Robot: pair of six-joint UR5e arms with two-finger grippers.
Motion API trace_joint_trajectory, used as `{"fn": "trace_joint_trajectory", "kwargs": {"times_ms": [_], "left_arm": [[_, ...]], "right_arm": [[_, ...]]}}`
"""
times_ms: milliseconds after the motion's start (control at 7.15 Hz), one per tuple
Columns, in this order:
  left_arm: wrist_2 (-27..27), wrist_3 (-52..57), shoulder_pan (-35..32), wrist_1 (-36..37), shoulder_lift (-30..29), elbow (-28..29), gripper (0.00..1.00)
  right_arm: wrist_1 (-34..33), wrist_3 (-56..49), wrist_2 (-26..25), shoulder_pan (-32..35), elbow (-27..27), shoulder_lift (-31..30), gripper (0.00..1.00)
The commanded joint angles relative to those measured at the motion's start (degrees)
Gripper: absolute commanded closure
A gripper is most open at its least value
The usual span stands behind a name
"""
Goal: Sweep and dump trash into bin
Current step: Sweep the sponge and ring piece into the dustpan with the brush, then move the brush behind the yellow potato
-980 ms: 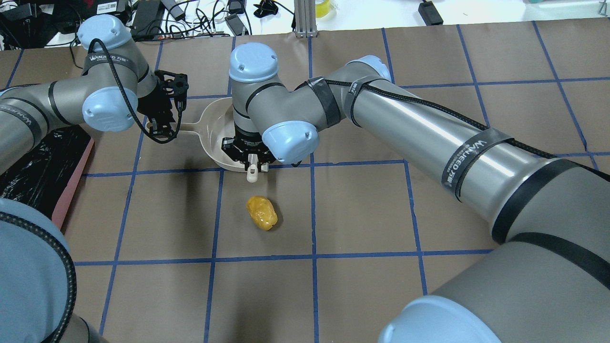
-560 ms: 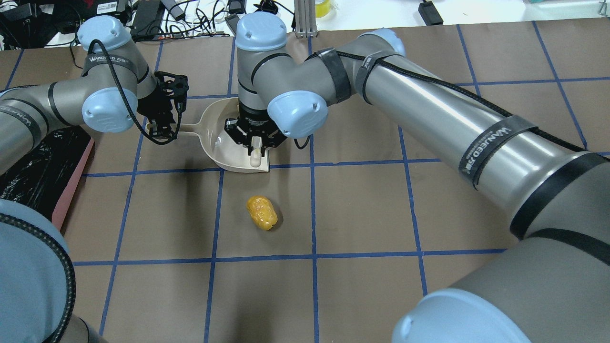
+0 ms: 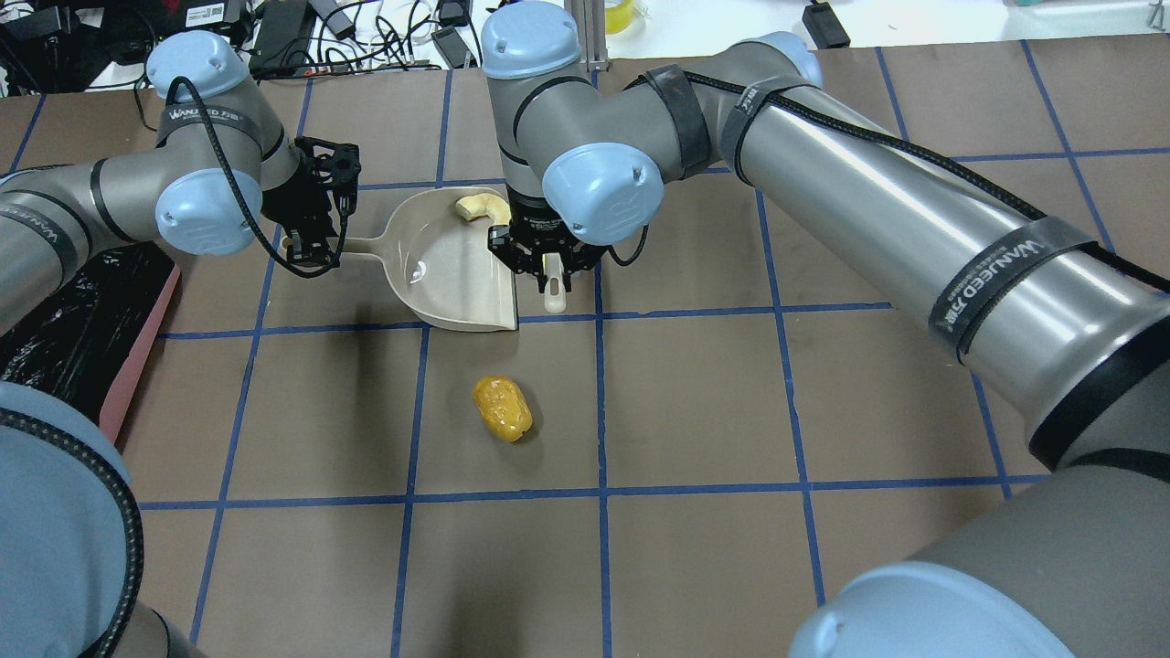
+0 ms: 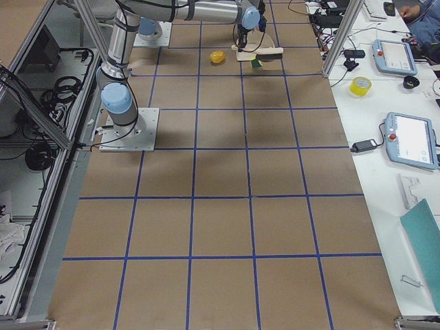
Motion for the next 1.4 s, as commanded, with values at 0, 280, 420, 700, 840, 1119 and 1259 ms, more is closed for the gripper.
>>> {"fn": "trace_joint_trajectory", "kwargs": {"times_ms": [0, 280, 420, 700, 840, 1119, 1259], "left_arm": [[-0.1, -0.1, 0.0, 0.0, 0.0, 0.0, 1.0], [-0.1, -0.1, 0.0, 0.0, 0.0, 0.0, 1.0], [-0.1, 0.0, 0.0, 0.0, 0.0, 0.0, 1.0], [0.0, 0.0, 0.0, 0.0, 0.0, 0.0, 1.0], [-0.1, 0.0, 0.0, 0.0, 0.0, 0.0, 1.0], [-0.1, 0.0, 0.0, 0.0, 0.0, 0.0, 1.0], [-0.1, 0.0, 0.0, 0.0, 0.0, 0.0, 1.0]], "right_arm": [[-1.9, -4.4, -0.7, 0.0, 1.5, 0.5, 1.0], [-6.5, -11.4, -6.4, 0.0, 4.9, 0.4, 1.0], [-9.0, -14.4, -8.7, -0.1, 7.5, 0.1, 1.0], [-11.4, -13.4, -9.6, -1.6, 9.0, -0.8, 1.0], [-9.6, -10.2, -9.3, -3.2, 9.4, -1.0, 1.0], [-4.9, -3.5, -8.3, -4.1, 11.8, -3.9, 1.0], [-2.9, 0.7, -6.5, -4.3, 12.2, -4.1, 1.0]]}}
